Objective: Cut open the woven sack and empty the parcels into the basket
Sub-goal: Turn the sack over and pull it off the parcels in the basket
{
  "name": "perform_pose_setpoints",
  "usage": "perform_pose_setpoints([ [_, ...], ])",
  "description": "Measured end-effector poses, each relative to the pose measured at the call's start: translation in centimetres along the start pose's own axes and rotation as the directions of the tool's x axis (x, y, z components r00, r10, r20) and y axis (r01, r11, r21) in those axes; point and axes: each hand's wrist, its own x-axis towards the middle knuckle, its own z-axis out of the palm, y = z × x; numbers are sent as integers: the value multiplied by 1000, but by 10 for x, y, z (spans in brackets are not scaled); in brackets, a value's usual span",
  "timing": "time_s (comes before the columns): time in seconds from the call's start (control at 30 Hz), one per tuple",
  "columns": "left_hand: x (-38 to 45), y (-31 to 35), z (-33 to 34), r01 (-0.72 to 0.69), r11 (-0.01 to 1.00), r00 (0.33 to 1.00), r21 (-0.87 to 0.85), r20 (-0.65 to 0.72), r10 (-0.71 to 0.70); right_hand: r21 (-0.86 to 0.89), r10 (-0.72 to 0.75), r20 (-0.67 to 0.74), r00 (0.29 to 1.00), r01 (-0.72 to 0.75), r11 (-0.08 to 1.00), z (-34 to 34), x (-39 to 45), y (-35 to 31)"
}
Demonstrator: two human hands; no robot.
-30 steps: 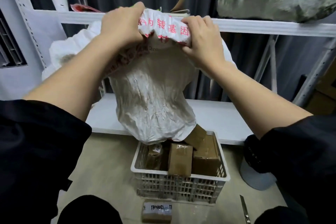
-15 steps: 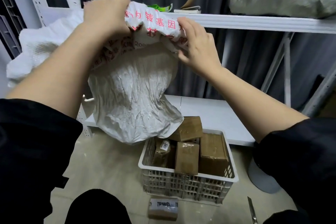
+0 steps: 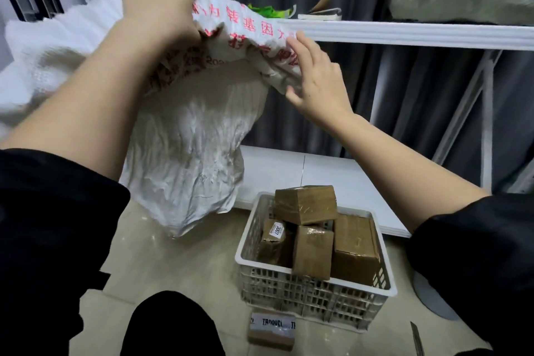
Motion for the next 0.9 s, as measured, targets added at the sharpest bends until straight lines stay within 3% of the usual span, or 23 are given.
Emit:
perform_pose_setpoints([
  [0.23,-38,-9,88,173,984,946,-46,285,-153,9,2,281,960,-5,1000,35,-28,-5],
  [0.5,-91,-7,175,349,936,792,29,524,-312,136,-7,522,853,-75,988,95,-82,-17],
  [0.8,-161,1,270,484,875,653,25,655,-381,165,20,697,716,-188,968,147,-136,-26],
  [0.9,-186,5,297,526,849,609,61,669,-426,136,33,772,635,-216,967,166,-159,-29],
])
